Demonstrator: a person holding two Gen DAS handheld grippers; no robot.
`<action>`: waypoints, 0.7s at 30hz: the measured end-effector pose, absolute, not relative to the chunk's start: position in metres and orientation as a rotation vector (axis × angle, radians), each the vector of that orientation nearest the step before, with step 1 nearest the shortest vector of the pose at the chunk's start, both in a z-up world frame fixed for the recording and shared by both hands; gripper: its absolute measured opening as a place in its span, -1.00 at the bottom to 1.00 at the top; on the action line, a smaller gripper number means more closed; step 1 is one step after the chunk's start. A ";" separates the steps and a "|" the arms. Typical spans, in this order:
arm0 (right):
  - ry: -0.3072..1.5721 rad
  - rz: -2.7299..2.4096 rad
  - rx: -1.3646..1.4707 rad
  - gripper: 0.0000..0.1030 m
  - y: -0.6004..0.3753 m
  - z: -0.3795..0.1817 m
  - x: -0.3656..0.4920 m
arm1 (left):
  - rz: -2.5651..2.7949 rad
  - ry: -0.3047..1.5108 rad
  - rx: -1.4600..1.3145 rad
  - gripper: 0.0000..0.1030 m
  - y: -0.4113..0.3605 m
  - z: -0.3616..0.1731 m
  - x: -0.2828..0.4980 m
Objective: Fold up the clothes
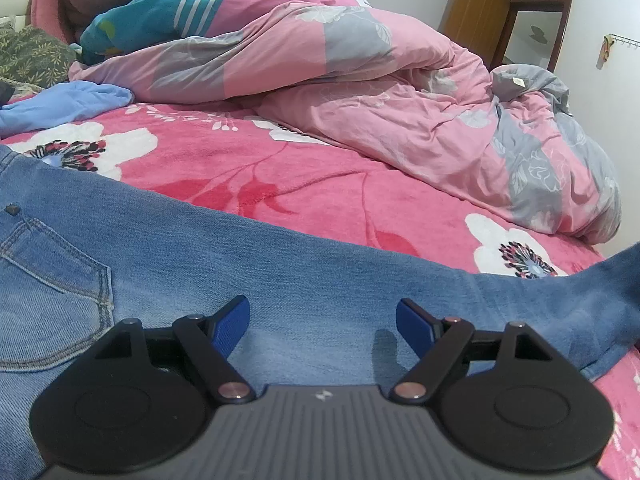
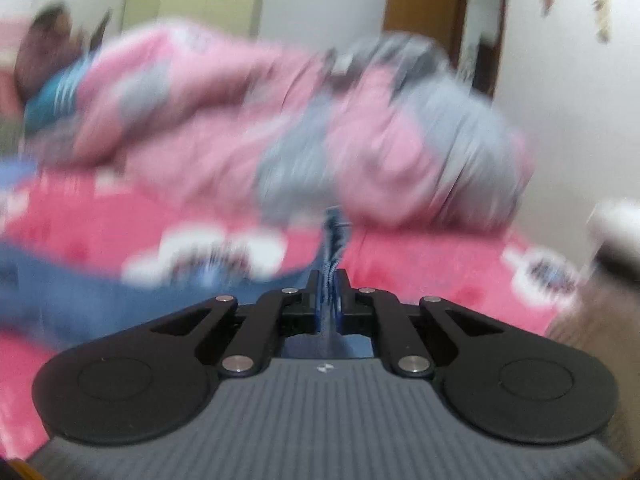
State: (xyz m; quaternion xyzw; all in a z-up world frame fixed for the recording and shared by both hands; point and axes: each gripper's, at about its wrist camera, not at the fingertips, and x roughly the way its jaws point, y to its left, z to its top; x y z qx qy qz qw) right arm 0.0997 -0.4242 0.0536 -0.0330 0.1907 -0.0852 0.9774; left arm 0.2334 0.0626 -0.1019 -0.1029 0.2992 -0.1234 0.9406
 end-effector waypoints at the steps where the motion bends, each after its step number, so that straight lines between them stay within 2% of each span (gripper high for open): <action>1: 0.353 -0.166 -0.050 -0.92 -0.435 0.074 0.102 | -0.252 0.610 -0.210 0.58 0.063 -0.102 0.233; 4: 0.349 -0.132 0.047 -0.92 -0.472 0.113 0.115 | -0.252 0.610 -0.209 0.58 0.062 -0.102 0.233; 7: 0.414 -0.129 0.157 -0.92 -0.511 0.121 0.139 | -0.251 0.611 -0.208 0.58 0.063 -0.102 0.234; 11: 0.509 -0.196 0.244 -0.99 -0.544 0.076 0.160 | -0.251 0.611 -0.207 0.58 0.062 -0.102 0.234; 18: 0.669 -0.318 0.391 -1.00 -0.598 -0.007 0.193 | -0.249 0.612 -0.201 0.59 0.061 -0.103 0.234; 21: 0.709 -0.282 0.469 -0.91 -0.607 -0.023 0.194 | -0.249 0.612 -0.197 0.59 0.061 -0.103 0.234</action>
